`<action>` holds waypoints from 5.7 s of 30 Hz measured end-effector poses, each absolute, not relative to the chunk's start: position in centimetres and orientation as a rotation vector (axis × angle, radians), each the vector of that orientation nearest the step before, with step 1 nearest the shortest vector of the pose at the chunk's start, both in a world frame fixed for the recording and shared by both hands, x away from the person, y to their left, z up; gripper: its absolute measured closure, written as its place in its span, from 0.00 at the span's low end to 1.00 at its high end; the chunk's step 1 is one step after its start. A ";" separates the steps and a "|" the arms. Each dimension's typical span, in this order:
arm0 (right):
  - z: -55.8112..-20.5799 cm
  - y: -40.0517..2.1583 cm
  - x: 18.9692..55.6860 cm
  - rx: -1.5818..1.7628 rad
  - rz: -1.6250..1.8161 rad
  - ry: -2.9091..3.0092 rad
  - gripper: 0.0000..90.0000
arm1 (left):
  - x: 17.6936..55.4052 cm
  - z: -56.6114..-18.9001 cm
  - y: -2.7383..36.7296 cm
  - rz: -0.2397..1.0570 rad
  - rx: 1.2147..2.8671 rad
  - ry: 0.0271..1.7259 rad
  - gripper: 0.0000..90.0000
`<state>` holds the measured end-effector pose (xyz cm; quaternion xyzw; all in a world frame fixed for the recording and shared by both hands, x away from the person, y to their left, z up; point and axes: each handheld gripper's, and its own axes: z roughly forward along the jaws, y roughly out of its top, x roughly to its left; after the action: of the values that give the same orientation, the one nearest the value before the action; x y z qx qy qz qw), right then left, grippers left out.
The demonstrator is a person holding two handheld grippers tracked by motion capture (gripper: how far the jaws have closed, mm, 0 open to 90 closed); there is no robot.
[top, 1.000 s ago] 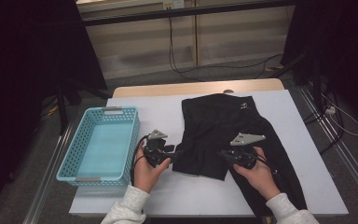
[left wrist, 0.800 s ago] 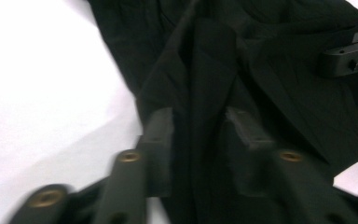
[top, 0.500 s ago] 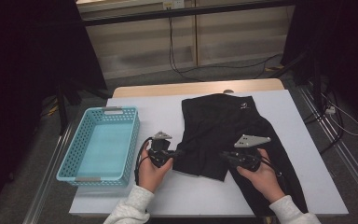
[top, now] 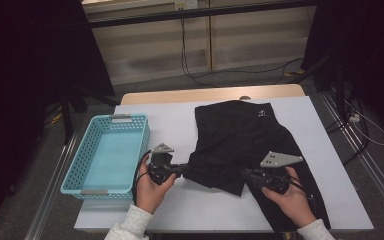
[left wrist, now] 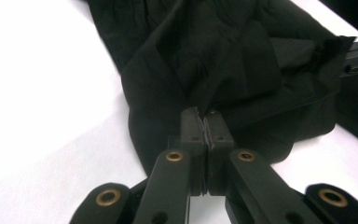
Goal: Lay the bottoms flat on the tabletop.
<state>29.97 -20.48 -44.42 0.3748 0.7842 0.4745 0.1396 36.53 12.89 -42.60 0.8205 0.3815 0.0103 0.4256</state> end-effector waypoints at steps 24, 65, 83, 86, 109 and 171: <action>-45.0 -18.2 27.1 0.995 1.334 2.406 0.81 | 35.0 -43.0 14.7 -0.011 2.112 1.001 0.92; -46.3 -15.8 29.8 1.011 1.309 2.476 1.00 | 36.1 -43.5 11.6 -0.065 2.111 0.939 0.99; -43.6 -16.3 28.5 0.980 1.382 2.385 0.78 | 33.9 -42.7 14.2 -0.111 2.134 0.918 0.99; -44.0 -16.3 29.6 0.994 1.328 2.341 0.73 | 33.8 -42.7 14.4 -0.108 2.136 0.915 0.99; -46.6 -10.9 26.9 0.725 1.301 2.695 0.94 | 34.9 -43.1 14.6 0.032 2.079 0.992 0.55; -44.9 -18.6 26.6 0.930 1.228 2.482 1.00 | 36.7 -44.8 13.6 0.153 2.099 1.063 0.25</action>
<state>26.60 -18.62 -44.90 0.3163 0.8446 0.4178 0.1099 36.68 13.62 -44.84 0.8227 0.4167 0.0599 0.3821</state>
